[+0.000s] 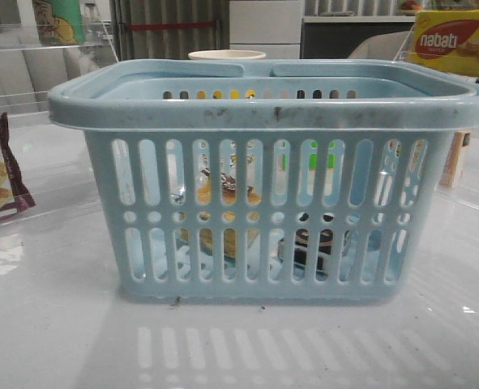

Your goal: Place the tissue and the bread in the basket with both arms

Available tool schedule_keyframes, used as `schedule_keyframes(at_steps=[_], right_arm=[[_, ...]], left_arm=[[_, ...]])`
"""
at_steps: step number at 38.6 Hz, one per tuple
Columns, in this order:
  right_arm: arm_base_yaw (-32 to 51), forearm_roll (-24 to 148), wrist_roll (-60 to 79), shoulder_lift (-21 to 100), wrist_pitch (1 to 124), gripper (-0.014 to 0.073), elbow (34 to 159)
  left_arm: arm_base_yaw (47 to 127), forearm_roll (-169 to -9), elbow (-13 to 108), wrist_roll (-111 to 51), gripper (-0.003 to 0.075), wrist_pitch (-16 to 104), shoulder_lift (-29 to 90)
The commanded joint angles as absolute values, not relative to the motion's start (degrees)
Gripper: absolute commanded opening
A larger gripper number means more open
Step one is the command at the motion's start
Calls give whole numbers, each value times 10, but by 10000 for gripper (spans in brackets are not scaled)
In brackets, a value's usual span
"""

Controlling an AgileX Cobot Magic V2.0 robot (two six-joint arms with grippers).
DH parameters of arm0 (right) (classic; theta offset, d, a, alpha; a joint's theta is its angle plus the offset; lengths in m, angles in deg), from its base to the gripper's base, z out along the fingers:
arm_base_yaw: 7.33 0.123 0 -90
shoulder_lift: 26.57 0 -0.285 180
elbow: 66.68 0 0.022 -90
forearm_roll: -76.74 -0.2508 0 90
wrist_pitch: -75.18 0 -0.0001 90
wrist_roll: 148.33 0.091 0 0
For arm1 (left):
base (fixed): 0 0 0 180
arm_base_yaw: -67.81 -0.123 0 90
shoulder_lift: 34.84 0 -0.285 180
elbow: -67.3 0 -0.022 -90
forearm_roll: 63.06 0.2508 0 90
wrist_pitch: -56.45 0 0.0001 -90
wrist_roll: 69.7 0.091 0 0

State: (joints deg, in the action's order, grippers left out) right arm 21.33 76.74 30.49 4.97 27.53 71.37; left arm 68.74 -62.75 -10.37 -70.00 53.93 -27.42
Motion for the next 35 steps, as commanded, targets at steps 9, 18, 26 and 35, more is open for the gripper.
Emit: schedule_keyframes(at_steps=[9, 18, 26, 35], right_arm=[[213, 776, 302, 53, 317, 65, 729], [215, 778, 302, 47, 320, 65, 723], [137, 782, 302, -1, 432, 65, 645], [29, 779, 302, -105, 625, 65, 491]], left_arm=[[691, -631, -103, -707, 91, 592, -283], [691, -631, -103, -707, 91, 592, -283], [691, -631, -103, -707, 91, 592, -283], [691, -631, -103, -707, 91, 592, -283]])
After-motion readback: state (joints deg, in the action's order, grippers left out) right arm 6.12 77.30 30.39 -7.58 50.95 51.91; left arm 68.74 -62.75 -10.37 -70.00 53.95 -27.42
